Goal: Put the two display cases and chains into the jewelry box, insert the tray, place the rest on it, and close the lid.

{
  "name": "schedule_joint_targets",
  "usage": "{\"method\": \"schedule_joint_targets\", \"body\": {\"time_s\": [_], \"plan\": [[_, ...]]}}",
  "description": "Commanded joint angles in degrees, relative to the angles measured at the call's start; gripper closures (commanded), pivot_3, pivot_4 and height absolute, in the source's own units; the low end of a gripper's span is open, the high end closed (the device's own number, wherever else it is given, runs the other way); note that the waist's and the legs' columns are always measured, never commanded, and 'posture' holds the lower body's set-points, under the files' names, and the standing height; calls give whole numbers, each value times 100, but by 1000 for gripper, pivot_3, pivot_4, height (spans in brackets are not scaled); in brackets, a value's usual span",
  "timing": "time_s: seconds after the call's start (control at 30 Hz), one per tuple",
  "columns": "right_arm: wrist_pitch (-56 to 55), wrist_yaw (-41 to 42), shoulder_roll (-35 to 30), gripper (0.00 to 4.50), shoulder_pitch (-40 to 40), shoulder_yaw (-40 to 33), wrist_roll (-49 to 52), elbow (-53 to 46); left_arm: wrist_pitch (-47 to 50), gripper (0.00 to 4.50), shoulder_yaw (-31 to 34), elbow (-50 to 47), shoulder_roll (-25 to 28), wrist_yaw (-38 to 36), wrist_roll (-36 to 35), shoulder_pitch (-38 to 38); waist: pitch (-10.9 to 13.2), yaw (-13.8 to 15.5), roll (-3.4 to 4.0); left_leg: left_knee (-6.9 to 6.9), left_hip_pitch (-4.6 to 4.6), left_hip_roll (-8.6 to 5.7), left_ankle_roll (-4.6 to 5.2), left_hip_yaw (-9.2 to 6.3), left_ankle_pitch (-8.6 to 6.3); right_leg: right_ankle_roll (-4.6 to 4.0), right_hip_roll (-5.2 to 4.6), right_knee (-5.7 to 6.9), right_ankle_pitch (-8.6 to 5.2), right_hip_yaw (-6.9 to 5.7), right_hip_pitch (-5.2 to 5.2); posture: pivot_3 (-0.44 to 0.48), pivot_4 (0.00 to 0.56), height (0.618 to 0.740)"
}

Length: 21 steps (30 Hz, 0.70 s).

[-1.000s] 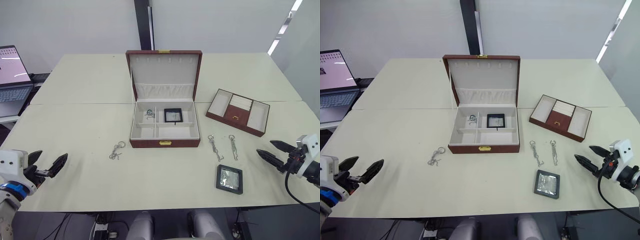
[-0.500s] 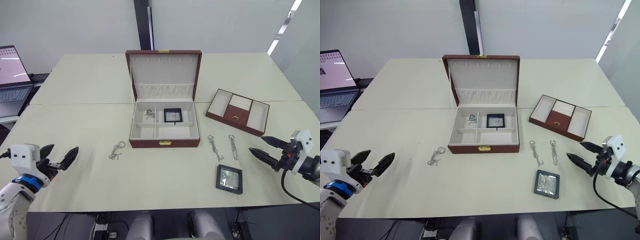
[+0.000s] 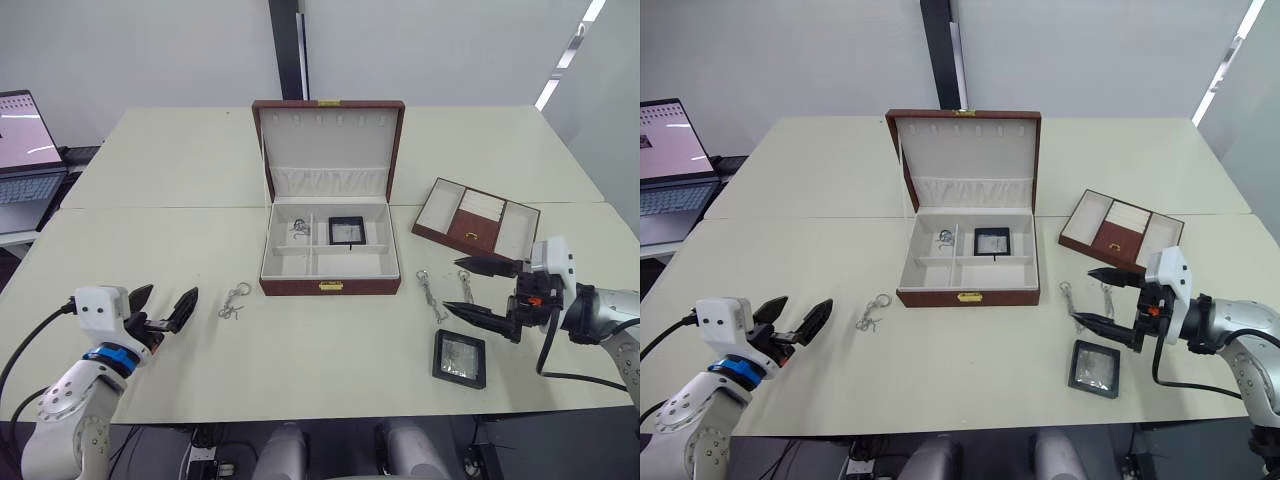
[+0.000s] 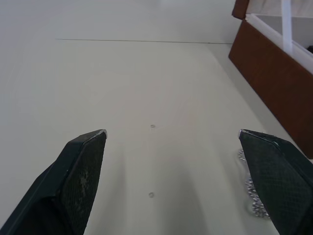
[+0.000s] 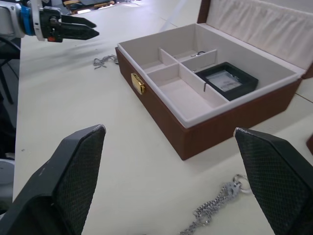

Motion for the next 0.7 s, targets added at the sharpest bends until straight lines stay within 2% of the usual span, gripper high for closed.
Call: {"method": "schedule_joint_targets", "body": {"time_s": [0.03, 0.3, 0.53, 0.7], "plan": [[49, -12, -49, 0, -198, 56, 93, -331, 52, 21, -284, -440, -131, 123, -39, 73, 0, 3, 0, 0, 0, 0, 0, 0, 0, 0, 0, 0, 0, 0, 0, 0, 150, 740], [28, -80, 82, 0, -332, 417, -44, -369, 212, 21, -893, -285, 60, 56, 239, 17, 0, 2, 0, 0, 0, -1, 0, -1, 0, 0, 3, 0, 0, -1, 0, 0, 150, 740], [74, -160, 105, 0, -328, 401, -15, -423, 286, 21, -1330, 191, 193, 76, 573, -283, 0, 4, 0, -1, 0, -1, 0, -3, 0, 0, 3, -1, 0, -3, 0, 0, 150, 740], [50, -150, 73, 0, -276, 345, 0, -396, 338, 21, -1534, 353, 262, 10, 796, -164, -4, 4, 8, -1, 1, -1, 0, -2, 0, 0, 2, -1, 0, -1, 1, 0, 150, 740]]}}
